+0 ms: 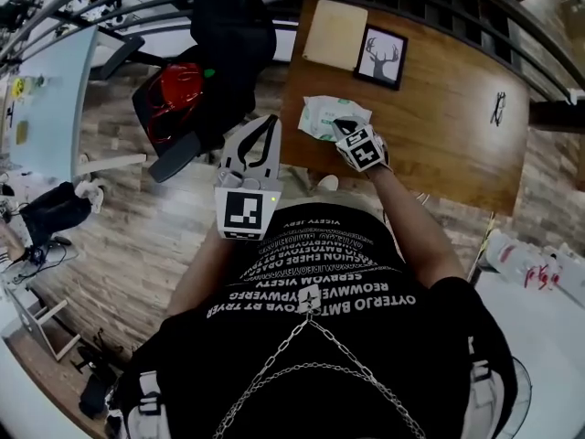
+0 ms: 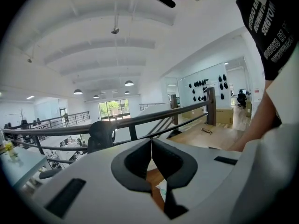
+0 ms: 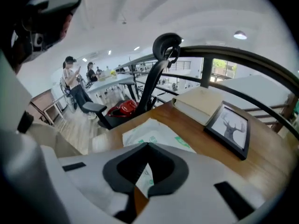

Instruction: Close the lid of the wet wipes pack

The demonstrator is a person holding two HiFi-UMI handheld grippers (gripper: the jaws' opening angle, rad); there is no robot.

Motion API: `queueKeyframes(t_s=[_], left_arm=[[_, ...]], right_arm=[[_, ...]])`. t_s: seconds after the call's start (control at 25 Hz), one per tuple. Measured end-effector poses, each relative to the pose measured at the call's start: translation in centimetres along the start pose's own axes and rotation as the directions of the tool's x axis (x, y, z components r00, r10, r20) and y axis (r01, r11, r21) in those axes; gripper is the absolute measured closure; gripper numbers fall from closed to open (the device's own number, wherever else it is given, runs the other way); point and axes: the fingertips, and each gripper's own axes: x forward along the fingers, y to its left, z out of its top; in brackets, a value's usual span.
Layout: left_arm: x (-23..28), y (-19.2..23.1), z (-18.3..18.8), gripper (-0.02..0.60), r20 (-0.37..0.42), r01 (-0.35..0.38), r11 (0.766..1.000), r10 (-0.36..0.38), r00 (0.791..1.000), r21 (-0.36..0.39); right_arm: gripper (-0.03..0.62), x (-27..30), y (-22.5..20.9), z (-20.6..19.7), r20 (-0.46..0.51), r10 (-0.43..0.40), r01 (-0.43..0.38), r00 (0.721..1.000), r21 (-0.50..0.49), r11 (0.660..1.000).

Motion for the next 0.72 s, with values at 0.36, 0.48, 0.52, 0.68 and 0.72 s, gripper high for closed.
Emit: queueKeyframes(t_s=[0.36,0.48,0.52,0.68,0.72], left_arm=[[-1.7,1.0,2.2,0.552,0.053,0.006,1.000,-0.004,0.999,-0.030],[-1.8,1.3,3.3,0.552,0.074,0.002,1.000,0.001,0.997,-0.031],[-1.8,1.4,3.7,0.552,0.080,0.001,1.000,0.001,0.997,-0.029],[-1.3,1.4,5.5,0.552,0.110,0.013,0.999,-0.010,0.994,-0.030],[-1.2,1.3,6.0,0.554,0.116,0.021,0.999,-0.017,0.993,-0.033]], right_arm=[[0.580,-10.2,1.1,5.7,0.332,-0.044,-0.010,0.942,0.160,0.987],[0.580,-14.3,0.4,8.4,0.414,-0.104,0.035,0.905,0.170,0.985],[0.580,-15.5,0.2,9.2,0.434,-0.122,0.052,0.893,0.168,0.984],[0.580,-20.5,-0.9,12.1,0.486,-0.175,0.108,0.856,0.162,0.981],[0.580,-21.7,-1.0,12.7,0.495,-0.188,0.126,0.848,0.156,0.980]])
